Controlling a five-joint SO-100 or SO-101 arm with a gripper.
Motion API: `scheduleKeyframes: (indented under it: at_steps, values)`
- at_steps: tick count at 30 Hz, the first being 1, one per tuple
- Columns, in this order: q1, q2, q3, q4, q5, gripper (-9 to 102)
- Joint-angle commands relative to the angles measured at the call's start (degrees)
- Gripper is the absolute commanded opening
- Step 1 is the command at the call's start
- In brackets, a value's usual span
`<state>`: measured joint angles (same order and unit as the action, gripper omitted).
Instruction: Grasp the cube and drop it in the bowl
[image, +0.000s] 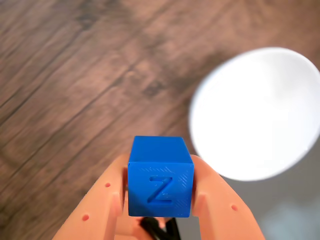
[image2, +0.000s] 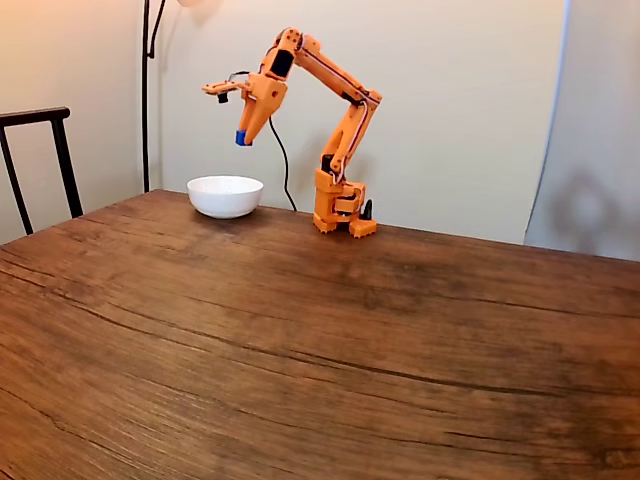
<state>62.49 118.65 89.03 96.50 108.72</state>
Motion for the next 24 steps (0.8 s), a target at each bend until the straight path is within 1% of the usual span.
scheduleKeyframes:
  at_steps: [1, 5, 9, 16, 24]
  values:
    - [6.5, 1.1, -0.2, -3.3, 2.6, 2]
    - [16.2, 1.1, 2.6, -7.1, 5.8, 2]
    - [21.5, 1.1, 8.7, -12.8, 8.0, 2]
    - [24.8, 1.1, 20.6, -26.1, 9.3, 2]
    - [26.5, 1.2, 30.3, -33.8, 9.3, 3]
